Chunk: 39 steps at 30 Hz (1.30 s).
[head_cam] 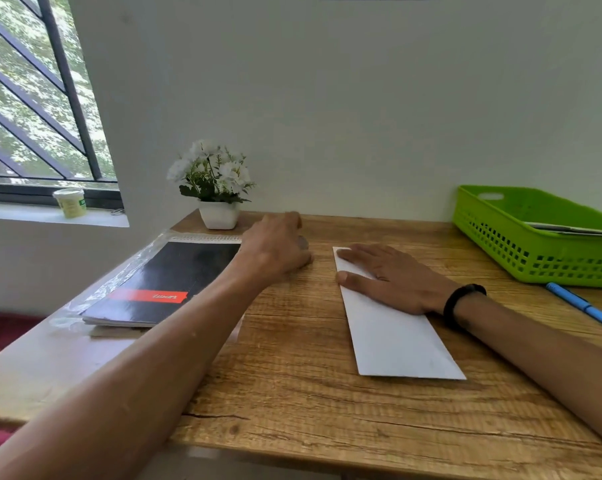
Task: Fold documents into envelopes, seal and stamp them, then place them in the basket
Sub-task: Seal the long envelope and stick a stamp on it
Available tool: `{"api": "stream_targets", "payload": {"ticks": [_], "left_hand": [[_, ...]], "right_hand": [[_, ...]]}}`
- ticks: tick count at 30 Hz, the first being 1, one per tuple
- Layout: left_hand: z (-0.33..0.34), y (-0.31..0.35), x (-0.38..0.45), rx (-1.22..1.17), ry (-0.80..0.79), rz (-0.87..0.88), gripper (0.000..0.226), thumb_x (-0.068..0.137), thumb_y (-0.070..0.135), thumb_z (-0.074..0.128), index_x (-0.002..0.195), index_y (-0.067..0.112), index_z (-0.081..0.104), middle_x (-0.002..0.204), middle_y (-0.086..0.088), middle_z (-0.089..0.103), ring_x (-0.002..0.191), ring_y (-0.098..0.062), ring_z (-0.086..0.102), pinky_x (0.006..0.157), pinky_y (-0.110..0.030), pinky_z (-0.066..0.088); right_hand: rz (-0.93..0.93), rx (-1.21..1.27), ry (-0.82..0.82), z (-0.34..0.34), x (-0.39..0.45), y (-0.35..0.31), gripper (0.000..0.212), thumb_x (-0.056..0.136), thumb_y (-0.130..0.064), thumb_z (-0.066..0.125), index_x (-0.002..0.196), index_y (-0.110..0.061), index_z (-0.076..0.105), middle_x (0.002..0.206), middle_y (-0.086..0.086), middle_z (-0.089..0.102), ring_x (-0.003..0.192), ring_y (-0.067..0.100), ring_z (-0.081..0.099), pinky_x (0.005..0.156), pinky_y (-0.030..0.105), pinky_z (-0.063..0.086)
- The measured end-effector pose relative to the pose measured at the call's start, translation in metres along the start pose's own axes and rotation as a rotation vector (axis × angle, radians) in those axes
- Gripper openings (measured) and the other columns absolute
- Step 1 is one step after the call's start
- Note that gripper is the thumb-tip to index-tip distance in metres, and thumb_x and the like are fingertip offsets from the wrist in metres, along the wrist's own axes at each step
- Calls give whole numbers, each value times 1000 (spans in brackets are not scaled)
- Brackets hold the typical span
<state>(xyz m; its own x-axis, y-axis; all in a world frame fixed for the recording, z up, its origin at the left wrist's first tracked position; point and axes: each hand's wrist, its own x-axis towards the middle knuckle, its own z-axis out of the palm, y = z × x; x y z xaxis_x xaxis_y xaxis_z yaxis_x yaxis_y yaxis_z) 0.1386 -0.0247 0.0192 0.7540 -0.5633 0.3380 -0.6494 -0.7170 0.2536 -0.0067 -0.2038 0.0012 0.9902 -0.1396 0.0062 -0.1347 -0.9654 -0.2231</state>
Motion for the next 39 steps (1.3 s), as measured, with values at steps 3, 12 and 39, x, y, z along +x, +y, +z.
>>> {"api": "stream_targets", "payload": {"ticks": [3, 12, 39], "left_hand": [[1, 8, -3, -155, 112, 158, 67, 84, 51, 79, 141, 28, 53, 113, 1, 73, 105, -21, 68, 86, -41, 55], [3, 35, -11, -601, 140, 336, 65, 71, 59, 87, 126, 31, 67, 96, 12, 70, 84, 1, 67, 73, -16, 56], [13, 38, -10, -445, 214, 436, 55, 75, 48, 89, 122, 28, 70, 97, 14, 70, 80, -4, 66, 71, -24, 57]], "right_hand": [[-30, 233, 293, -1, -2, 3, 60, 98, -68, 40, 151, -40, 41, 157, -11, 44, 142, 12, 42, 111, 34, 35], [-76, 865, 708, -15, -19, 9, 16, 103, -26, 59, 110, -22, 72, 93, -3, 79, 86, 17, 74, 84, 42, 62], [-340, 208, 819, -14, -22, 8, 12, 92, -13, 76, 104, -12, 76, 105, -5, 63, 84, 7, 65, 71, 22, 59]]}}
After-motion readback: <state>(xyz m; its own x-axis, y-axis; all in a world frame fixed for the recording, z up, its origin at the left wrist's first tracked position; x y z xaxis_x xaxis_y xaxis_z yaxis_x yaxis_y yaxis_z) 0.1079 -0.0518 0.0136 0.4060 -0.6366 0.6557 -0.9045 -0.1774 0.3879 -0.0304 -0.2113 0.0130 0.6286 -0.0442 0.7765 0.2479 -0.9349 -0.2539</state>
